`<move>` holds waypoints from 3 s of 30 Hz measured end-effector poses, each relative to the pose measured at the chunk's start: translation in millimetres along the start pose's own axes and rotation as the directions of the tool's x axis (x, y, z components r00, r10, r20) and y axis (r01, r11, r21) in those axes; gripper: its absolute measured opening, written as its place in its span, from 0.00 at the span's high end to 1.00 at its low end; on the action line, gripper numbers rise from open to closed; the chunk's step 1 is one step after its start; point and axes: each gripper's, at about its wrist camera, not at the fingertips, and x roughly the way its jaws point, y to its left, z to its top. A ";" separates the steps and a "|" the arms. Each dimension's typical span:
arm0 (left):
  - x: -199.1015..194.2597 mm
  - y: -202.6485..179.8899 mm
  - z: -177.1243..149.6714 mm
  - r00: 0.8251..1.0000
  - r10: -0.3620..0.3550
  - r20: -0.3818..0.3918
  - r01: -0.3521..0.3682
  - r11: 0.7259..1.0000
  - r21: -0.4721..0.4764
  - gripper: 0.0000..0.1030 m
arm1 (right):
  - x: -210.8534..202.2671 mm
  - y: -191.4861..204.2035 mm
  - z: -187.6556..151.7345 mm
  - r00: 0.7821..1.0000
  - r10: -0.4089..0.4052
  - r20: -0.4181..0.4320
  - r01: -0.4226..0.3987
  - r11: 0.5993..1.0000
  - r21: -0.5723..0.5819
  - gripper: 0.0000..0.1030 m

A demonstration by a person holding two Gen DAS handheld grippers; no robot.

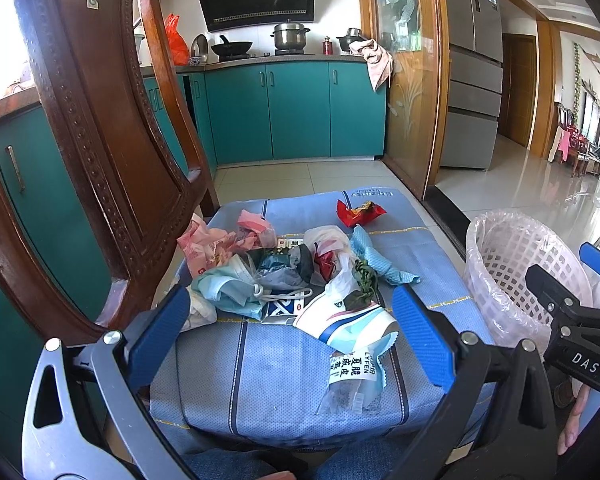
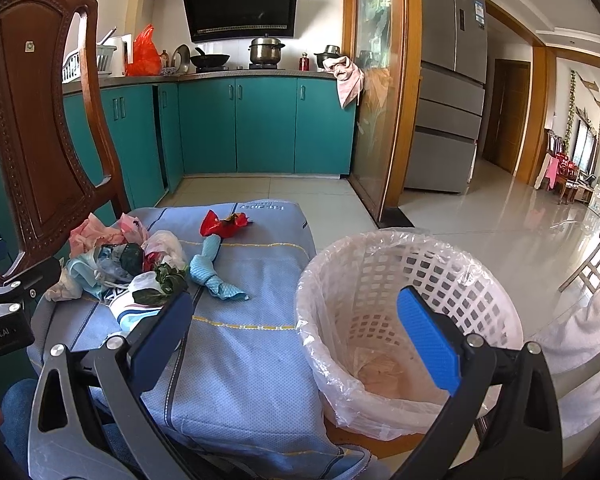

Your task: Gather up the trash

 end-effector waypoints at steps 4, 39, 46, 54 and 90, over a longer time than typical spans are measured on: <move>-0.6 -0.5 -0.4 1.000 -0.001 0.001 0.001 1.000 0.001 0.02 | 0.9 -1.9 0.2 1.000 0.003 -0.006 -0.003 1.000 0.008 0.03; 5.2 -1.4 -2.4 1.000 0.003 -0.013 -0.003 1.000 0.006 0.02 | 1.8 -13.5 -2.3 1.000 -0.009 -0.022 0.009 1.000 0.021 0.03; 7.4 1.4 -3.2 1.000 0.011 -0.013 -0.011 1.000 0.013 0.02 | 4.5 -12.9 -1.3 0.999 -0.023 -0.029 0.023 1.000 0.015 0.03; 16.5 48.6 -19.9 0.990 0.076 -0.116 -0.080 0.996 -0.026 0.02 | 25.7 21.6 -22.4 0.991 -0.044 -0.128 0.029 0.993 -0.116 0.03; -23.1 81.8 -51.0 0.991 0.023 -0.130 -0.033 0.997 -0.072 0.04 | 50.0 82.5 -41.6 0.859 0.376 -0.348 -0.391 0.920 0.030 0.71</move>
